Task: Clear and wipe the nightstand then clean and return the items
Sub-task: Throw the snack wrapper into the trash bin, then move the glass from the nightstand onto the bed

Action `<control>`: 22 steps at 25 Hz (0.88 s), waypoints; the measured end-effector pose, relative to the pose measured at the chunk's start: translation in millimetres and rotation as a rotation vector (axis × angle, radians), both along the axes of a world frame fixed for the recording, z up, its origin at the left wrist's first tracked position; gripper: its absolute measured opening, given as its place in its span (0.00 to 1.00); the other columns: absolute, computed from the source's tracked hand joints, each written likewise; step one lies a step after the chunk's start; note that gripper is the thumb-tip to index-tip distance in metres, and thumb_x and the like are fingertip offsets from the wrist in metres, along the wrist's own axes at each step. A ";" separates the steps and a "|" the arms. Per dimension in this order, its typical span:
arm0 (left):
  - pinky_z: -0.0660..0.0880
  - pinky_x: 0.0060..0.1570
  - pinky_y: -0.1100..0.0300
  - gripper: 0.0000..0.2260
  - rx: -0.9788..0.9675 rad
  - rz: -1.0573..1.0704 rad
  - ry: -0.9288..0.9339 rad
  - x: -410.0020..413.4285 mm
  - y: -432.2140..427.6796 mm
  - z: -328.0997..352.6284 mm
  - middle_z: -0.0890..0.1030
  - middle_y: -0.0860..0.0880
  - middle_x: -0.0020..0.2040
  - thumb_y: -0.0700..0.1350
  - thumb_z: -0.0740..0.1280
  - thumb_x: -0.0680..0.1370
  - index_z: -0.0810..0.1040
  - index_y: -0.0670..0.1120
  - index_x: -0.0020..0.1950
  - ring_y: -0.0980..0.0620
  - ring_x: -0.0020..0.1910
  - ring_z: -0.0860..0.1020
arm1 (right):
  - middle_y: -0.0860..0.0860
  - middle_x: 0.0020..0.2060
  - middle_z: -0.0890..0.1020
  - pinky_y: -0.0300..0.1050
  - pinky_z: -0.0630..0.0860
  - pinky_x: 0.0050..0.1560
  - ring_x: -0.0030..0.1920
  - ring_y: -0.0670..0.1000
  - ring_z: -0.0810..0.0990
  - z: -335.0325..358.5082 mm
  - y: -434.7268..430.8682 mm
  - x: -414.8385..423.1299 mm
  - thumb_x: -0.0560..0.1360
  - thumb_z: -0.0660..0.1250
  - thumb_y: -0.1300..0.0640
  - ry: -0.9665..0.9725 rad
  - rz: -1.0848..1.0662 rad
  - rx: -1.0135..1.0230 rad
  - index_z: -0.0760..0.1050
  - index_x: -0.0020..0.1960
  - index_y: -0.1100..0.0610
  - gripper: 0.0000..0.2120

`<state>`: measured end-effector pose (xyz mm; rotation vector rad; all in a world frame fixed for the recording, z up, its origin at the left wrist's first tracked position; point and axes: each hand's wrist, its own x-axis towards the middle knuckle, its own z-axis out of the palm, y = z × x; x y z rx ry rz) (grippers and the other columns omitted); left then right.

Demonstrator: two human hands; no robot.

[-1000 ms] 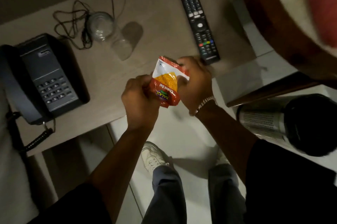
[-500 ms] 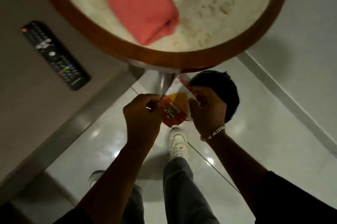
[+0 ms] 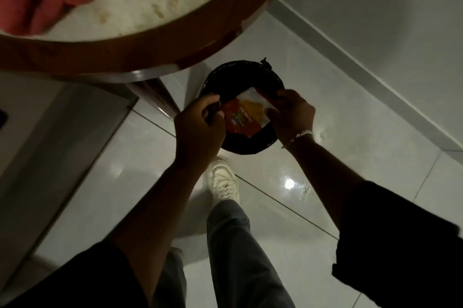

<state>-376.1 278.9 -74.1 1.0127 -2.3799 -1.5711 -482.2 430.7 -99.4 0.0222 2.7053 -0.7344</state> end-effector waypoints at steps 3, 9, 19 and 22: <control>0.76 0.54 0.67 0.14 -0.003 0.072 0.012 20.2 -17.7 11.7 0.84 0.43 0.56 0.34 0.67 0.75 0.80 0.40 0.60 0.54 0.55 0.79 | 0.57 0.52 0.84 0.33 0.70 0.47 0.52 0.56 0.82 12.0 -6.8 14.6 0.69 0.72 0.61 0.059 0.015 -0.005 0.77 0.60 0.58 0.19; 0.73 0.49 0.78 0.12 0.006 0.301 0.008 88.8 -86.3 41.6 0.83 0.48 0.56 0.35 0.67 0.77 0.81 0.43 0.59 0.62 0.50 0.79 | 0.59 0.47 0.84 0.46 0.77 0.48 0.47 0.59 0.82 46.9 -86.5 76.6 0.71 0.72 0.63 0.115 0.286 -0.159 0.80 0.51 0.62 0.10; 0.77 0.53 0.67 0.15 -0.084 0.886 0.120 299.4 -258.2 100.5 0.80 0.58 0.48 0.31 0.63 0.75 0.80 0.48 0.53 0.59 0.50 0.80 | 0.55 0.44 0.86 0.48 0.82 0.47 0.43 0.53 0.84 103.5 -345.8 247.1 0.70 0.74 0.61 0.071 0.800 -0.514 0.81 0.50 0.60 0.10; 0.78 0.54 0.61 0.14 -0.152 0.969 0.122 341.4 -296.7 103.3 0.81 0.50 0.52 0.31 0.63 0.74 0.80 0.42 0.55 0.52 0.52 0.80 | 0.53 0.47 0.84 0.48 0.82 0.48 0.46 0.51 0.83 110.4 -411.2 287.5 0.69 0.74 0.62 -0.048 0.890 -0.553 0.79 0.53 0.59 0.14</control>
